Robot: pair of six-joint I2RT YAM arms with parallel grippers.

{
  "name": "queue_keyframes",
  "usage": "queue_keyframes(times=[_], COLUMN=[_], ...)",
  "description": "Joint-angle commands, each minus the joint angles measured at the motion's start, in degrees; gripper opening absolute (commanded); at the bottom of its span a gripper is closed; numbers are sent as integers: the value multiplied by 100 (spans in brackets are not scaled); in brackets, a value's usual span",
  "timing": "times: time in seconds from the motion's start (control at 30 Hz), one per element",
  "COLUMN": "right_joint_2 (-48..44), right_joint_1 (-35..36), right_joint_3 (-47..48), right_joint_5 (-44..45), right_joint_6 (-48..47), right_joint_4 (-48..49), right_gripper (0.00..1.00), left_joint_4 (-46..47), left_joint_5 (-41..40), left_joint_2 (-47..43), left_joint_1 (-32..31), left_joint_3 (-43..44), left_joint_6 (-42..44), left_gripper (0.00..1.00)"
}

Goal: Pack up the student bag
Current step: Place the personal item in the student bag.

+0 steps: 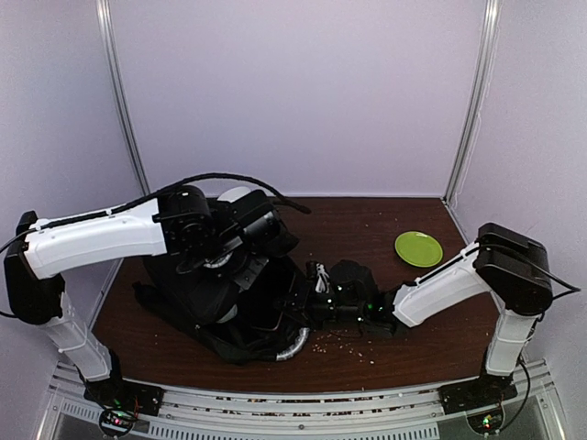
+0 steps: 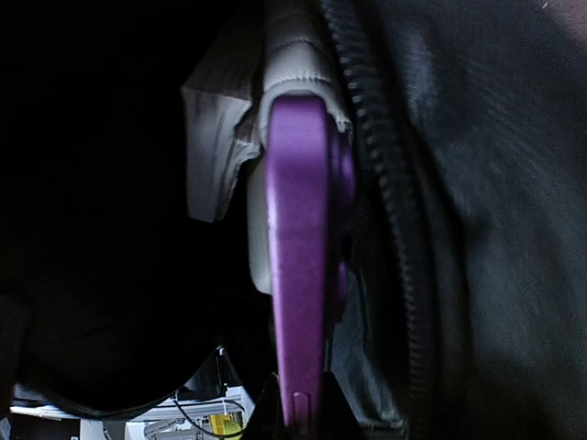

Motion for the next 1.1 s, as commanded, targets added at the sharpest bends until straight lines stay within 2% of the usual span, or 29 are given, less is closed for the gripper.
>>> queue_keyframes(times=[0.0, 0.2, 0.3, 0.4, 0.47, 0.57, 0.83, 1.07], right_joint_2=[385, 717, 921, 1071, 1001, 708, -503, -1620], right_joint_1=[-15, -54, -78, -88, -87, -84, -93, -97], right_joint_3=[520, 872, 1168, 1420, 1392, 1181, 811, 11], right_joint_5=[21, 682, 637, 400, 373, 403, 519, 1021], right_joint_6=[51, 160, 156, 34, -45, -168, -986, -1791], right_joint_4=[457, -2, -527, -902, -1013, -1168, -2560, -3630], right_gripper=[0, 0, 1, 32, 46, 55, 63, 62], left_joint_4=[712, 909, 1003, 1089, 1109, 1163, 1243, 1591], left_joint_5=[443, 671, 764, 812, 817, 819, 850, 1096], left_joint_2=[-271, -215, -177, -148, -122, -98, -19, 28], left_joint_1=[10, 10, 10, 10, 10, 10, 10, 12], left_joint_3=[-19, -98, -135, -177, -184, -207, -207, -351], left_joint_6=[-142, -228, -248, -254, -249, -239, -192, -104], left_gripper=[0, 0, 0, 0, 0, 0, 0, 0])
